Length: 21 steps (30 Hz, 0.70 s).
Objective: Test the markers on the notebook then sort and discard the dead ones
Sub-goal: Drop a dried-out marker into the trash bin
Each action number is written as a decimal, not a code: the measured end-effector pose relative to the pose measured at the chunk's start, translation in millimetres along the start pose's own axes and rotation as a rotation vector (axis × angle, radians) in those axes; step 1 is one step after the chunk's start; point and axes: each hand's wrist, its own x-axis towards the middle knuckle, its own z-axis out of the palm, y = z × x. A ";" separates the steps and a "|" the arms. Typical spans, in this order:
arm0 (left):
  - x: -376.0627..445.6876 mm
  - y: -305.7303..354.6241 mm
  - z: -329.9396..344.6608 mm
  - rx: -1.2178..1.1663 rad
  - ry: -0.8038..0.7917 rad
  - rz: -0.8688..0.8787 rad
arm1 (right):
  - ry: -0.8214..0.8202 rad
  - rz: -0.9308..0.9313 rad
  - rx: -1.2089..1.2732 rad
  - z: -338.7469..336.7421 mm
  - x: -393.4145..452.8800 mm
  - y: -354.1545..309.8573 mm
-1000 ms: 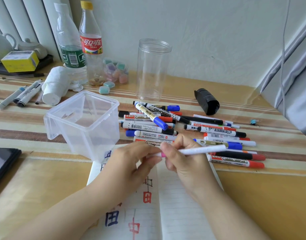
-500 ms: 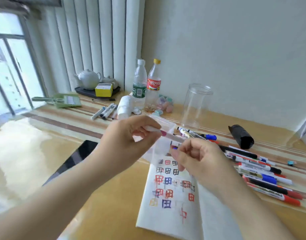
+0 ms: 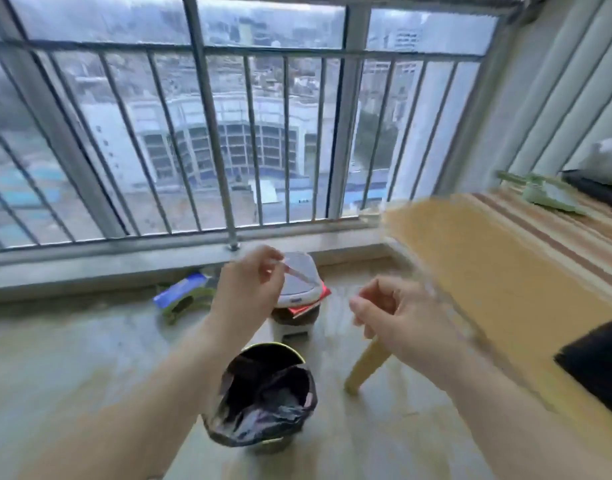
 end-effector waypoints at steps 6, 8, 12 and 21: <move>-38.6 -131.0 8.3 0.159 -0.108 -0.260 | -0.147 0.180 -0.065 78.1 24.8 62.8; -47.1 -156.4 17.4 0.246 -0.196 -0.343 | -0.173 0.237 -0.068 87.8 23.8 75.6; -51.9 -179.4 29.3 0.347 -0.276 -0.413 | -0.164 0.300 -0.099 81.5 21.1 91.3; -9.7 -76.7 31.8 0.231 -0.079 -0.062 | -0.077 0.233 -0.011 20.3 -31.1 54.3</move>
